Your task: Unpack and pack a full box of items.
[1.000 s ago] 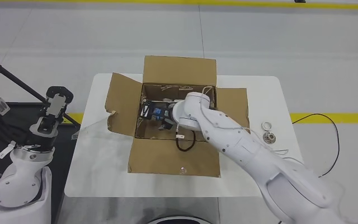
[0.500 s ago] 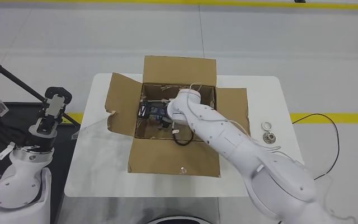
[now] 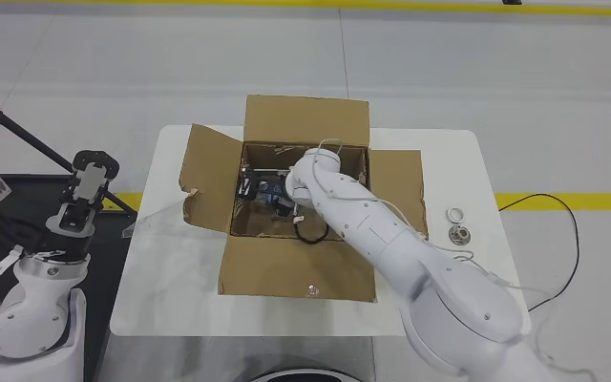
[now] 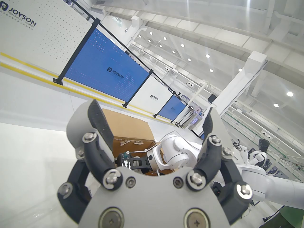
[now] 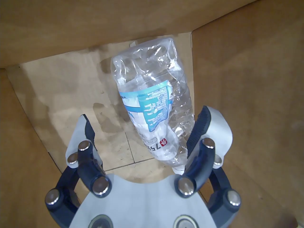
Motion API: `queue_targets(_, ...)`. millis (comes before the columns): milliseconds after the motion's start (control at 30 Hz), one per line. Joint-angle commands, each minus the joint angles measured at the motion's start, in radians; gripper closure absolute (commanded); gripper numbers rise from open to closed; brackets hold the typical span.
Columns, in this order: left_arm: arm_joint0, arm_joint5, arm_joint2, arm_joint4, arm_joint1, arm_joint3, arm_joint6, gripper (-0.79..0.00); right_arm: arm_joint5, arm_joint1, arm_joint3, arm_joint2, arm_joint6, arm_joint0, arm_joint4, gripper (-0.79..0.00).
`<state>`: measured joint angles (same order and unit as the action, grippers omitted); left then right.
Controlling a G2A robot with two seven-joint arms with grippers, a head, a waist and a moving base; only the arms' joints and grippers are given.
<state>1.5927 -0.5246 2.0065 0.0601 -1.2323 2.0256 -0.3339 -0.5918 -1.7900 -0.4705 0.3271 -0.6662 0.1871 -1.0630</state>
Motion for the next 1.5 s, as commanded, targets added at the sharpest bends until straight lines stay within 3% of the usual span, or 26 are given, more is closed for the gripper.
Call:
queue_targets(0,0.001,0.0,0.0,0.0,0.001,0.001,0.002,-0.785,-0.007,-0.01,0.027,0.001,0.012,-0.004,-0.002,-0.745)
queue_targets(267,0.007,0.001,0.0,-0.001,0.004,0.001,0.004,-0.785,-0.041,-0.046,0.108,0.003,0.034,-0.015,-0.006,-0.674)
queue_targets(367,0.009,0.0,0.002,-0.002,0.005,0.002,0.005,-0.785,-0.049,-0.056,0.133,0.004,0.042,-0.019,-0.01,-0.425)
queue_targets(567,0.012,-0.004,0.002,-0.004,0.007,0.003,0.009,-0.785,-0.064,-0.07,0.173,0.008,0.055,-0.028,-0.019,-0.234)
queue_targets(700,0.014,-0.003,0.002,-0.003,0.009,0.003,0.01,-0.785,-0.079,-0.075,0.192,0.012,0.06,-0.035,-0.024,-0.077)
queue_targets(733,0.014,-0.003,0.001,-0.003,0.009,0.003,0.011,-0.785,-0.081,-0.076,0.194,0.012,0.059,-0.037,-0.027,0.0)
queue_targets(1467,-0.001,0.007,-0.042,0.026,0.017,0.011,0.008,-0.785,-0.158,-0.045,0.178,0.045,-0.001,-0.045,-0.043,0.0)
